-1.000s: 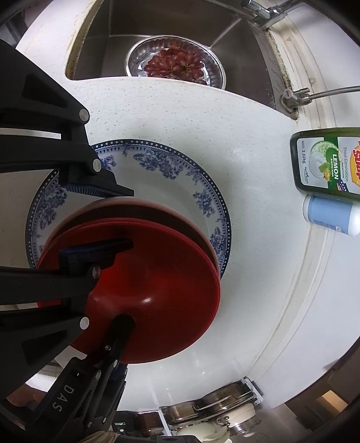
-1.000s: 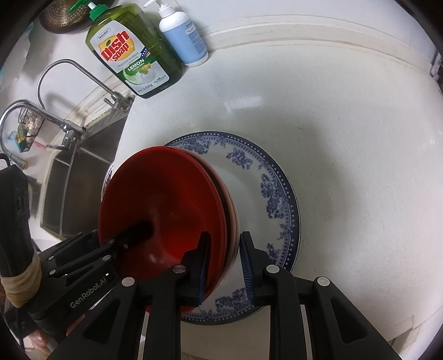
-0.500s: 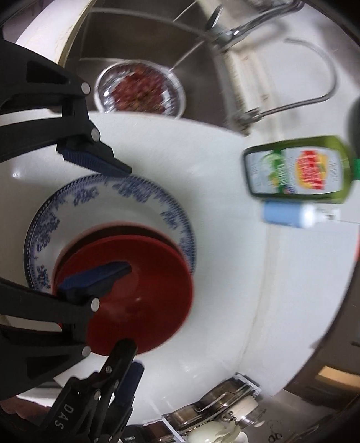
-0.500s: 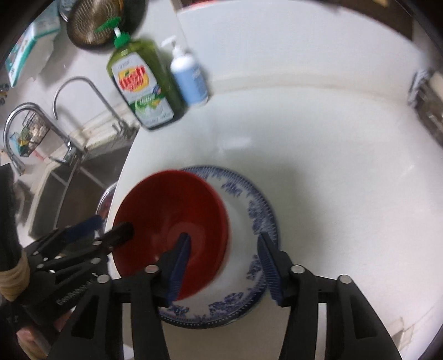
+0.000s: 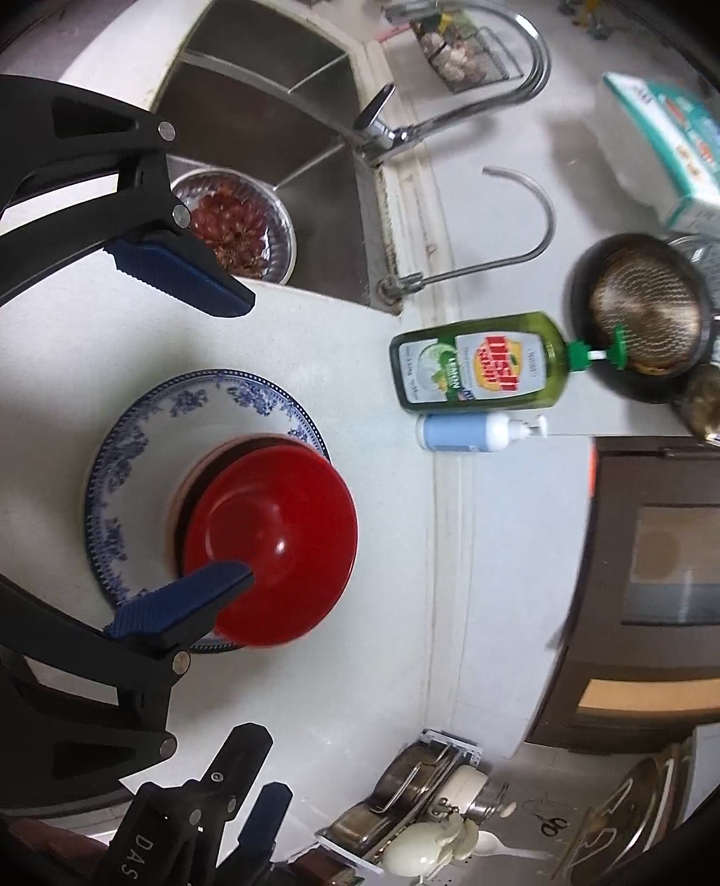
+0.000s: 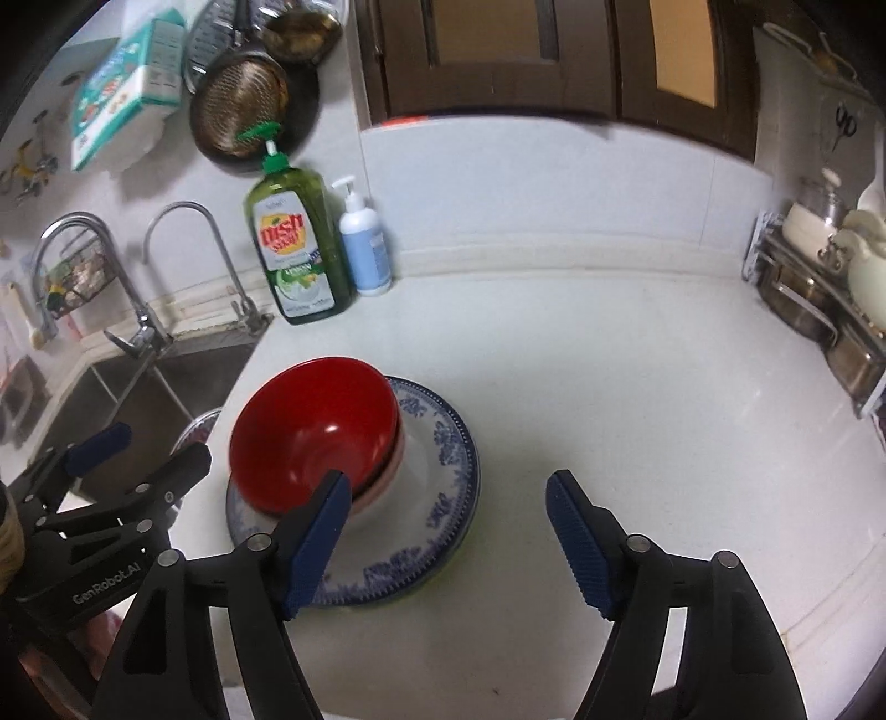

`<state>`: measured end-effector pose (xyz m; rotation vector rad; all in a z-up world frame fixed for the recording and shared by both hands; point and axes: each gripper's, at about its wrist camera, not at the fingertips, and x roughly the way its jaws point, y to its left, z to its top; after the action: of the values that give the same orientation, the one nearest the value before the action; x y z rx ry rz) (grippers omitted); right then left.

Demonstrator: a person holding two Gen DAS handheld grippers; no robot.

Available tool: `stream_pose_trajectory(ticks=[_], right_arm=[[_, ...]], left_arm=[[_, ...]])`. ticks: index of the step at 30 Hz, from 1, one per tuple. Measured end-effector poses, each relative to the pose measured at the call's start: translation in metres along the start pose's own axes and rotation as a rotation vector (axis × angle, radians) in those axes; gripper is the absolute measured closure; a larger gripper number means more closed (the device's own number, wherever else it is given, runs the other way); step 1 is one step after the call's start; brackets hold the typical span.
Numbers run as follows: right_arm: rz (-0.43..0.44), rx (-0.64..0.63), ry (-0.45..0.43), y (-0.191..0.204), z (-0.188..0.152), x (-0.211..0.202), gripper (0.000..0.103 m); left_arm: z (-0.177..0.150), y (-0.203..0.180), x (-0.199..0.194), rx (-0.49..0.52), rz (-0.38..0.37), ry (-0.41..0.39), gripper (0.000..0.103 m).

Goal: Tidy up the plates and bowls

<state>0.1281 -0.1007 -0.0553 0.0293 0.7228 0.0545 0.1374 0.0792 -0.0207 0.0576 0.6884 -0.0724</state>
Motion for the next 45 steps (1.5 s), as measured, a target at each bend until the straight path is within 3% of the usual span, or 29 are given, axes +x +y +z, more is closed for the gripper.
stream_pose_trajectory(ticks=[12, 21, 29, 45], right_arm=[[0.013, -0.053, -0.132, -0.017, -0.052, -0.086, 0.018], [0.029, -0.049, -0.184, -0.029, -0.091, -0.149, 0.015], [0.034, -0.042, -0.205, -0.032, -0.117, -0.188, 0.015], [-0.003, -0.034, -0.255, -0.021, -0.145, -0.229, 0.015]], left_arm=[[-0.054, -0.037, -0.102, -0.028, 0.157, -0.195, 0.0], [-0.088, -0.056, -0.168, -0.049, 0.198, -0.234, 0.0], [-0.112, -0.069, -0.209, -0.019, 0.207, -0.243, 0.0], [-0.132, -0.071, -0.244, 0.02, 0.13, -0.263, 0.0]])
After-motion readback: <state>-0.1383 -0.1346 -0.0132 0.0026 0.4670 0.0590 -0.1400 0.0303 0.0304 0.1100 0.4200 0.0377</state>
